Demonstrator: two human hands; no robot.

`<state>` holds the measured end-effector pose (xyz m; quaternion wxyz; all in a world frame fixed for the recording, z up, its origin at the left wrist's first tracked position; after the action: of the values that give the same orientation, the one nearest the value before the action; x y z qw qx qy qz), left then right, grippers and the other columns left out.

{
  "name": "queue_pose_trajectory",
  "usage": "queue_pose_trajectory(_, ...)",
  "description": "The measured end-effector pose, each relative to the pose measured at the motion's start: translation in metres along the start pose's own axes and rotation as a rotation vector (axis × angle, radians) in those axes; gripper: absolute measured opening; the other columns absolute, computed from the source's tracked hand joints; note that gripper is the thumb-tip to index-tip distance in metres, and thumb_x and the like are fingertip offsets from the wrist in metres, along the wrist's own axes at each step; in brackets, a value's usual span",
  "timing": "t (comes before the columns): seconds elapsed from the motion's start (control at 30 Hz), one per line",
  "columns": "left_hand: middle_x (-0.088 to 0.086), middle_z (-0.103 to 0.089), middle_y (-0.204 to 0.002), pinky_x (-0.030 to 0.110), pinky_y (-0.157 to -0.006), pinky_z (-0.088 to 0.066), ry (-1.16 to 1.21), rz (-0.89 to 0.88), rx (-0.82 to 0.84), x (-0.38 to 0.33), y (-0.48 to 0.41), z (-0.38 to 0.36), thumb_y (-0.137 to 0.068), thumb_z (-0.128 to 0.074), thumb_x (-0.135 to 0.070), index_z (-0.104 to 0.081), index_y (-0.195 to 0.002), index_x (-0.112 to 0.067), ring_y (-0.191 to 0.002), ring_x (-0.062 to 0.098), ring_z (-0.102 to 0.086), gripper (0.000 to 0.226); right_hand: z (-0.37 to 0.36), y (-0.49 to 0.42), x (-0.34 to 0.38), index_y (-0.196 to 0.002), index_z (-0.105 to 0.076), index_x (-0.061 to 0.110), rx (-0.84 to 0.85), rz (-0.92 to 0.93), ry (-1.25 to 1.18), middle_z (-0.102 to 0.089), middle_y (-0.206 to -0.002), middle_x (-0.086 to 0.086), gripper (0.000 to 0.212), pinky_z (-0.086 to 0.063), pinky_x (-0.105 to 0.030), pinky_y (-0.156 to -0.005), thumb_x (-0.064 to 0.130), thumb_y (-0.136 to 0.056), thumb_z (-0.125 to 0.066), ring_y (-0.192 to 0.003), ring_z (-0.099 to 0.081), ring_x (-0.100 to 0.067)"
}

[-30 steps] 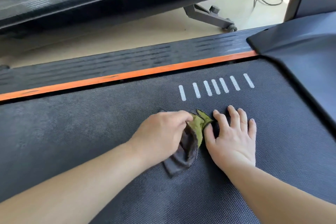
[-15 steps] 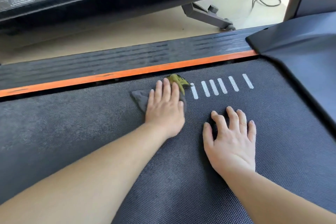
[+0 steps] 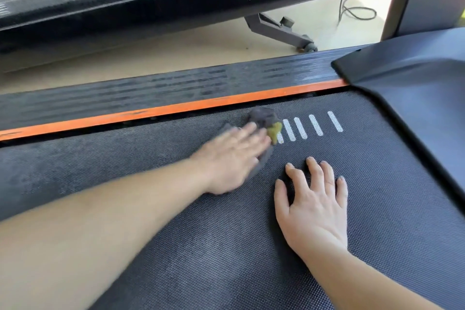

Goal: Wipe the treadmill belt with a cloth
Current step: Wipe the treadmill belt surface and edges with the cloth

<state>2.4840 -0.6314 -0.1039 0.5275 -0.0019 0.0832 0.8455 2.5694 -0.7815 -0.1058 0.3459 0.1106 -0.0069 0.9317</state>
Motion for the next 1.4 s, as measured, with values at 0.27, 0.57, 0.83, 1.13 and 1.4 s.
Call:
queue_pose_trajectory(0.27,-0.005,-0.005,-0.171,0.029,-0.124,0.007,0.19,0.098,-0.117,-0.023,0.027,0.002,-0.109,-0.032,-0.028,-0.015,-0.163,-0.017,-0.156,0.012,0.003,0.057,0.001,0.0,0.001,-0.146,-0.04,0.043,-0.014,0.001,-0.008,-0.021,-0.166,0.004,0.054,0.003,-0.048,-0.126,0.063,-0.099,-0.024,-0.155,-0.002,-0.021)
queue_pose_trajectory(0.57,-0.005,-0.05,-0.127,0.038,-0.095,-0.042,0.203,0.11,-0.29,0.021,-0.01,0.064,-0.102,-0.052,-0.029,-0.056,-0.138,-0.034,-0.118,0.022,-0.046,0.037,-0.001,-0.001,-0.001,-0.142,-0.046,0.04,-0.066,0.003,0.007,-0.029,-0.162,0.001,0.051,-0.004,-0.051,-0.125,0.061,-0.099,-0.03,-0.153,-0.011,-0.024)
queue_pose_trajectory(0.83,0.008,-0.05,-0.104,0.046,-0.075,-0.05,0.191,0.213,-0.323,-0.014,0.015,0.023,-0.105,-0.046,-0.034,-0.059,-0.113,-0.012,-0.099,0.032,-0.054,0.027,-0.003,-0.001,-0.002,-0.143,-0.043,0.04,-0.045,0.002,0.015,-0.025,-0.164,0.001,0.052,-0.002,-0.051,-0.125,0.062,-0.099,-0.026,-0.154,-0.008,-0.024)
queue_pose_trajectory(1.13,0.011,-0.052,-0.09,0.04,-0.06,-0.042,0.126,0.381,-0.43,0.029,0.042,0.025,-0.101,-0.053,-0.029,-0.067,-0.104,-0.011,-0.083,0.036,-0.056,0.023,-0.005,-0.001,-0.003,-0.143,-0.042,0.041,-0.043,0.004,0.012,-0.024,-0.164,0.001,0.051,-0.001,-0.051,-0.125,0.063,-0.099,-0.025,-0.154,-0.006,-0.024)
queue_pose_trajectory(1.4,0.005,-0.051,-0.086,0.045,-0.059,-0.052,0.067,0.129,-0.392,0.024,0.099,0.021,-0.099,-0.038,-0.035,-0.066,-0.105,-0.013,-0.079,0.028,-0.051,0.036,-0.003,0.0,-0.002,-0.142,-0.044,0.04,-0.054,0.013,0.009,-0.025,-0.163,0.0,0.052,-0.003,-0.052,-0.125,0.062,-0.099,-0.026,-0.154,-0.009,-0.025)
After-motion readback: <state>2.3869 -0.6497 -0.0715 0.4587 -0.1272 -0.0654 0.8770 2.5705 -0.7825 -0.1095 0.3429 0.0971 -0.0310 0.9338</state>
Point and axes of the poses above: each hand's wrist, its own y-axis away from the middle knuckle, its own z-axis out of the back of the hand, x = y × z, the point moved 9 cm from there along -y, towards the middle knuckle
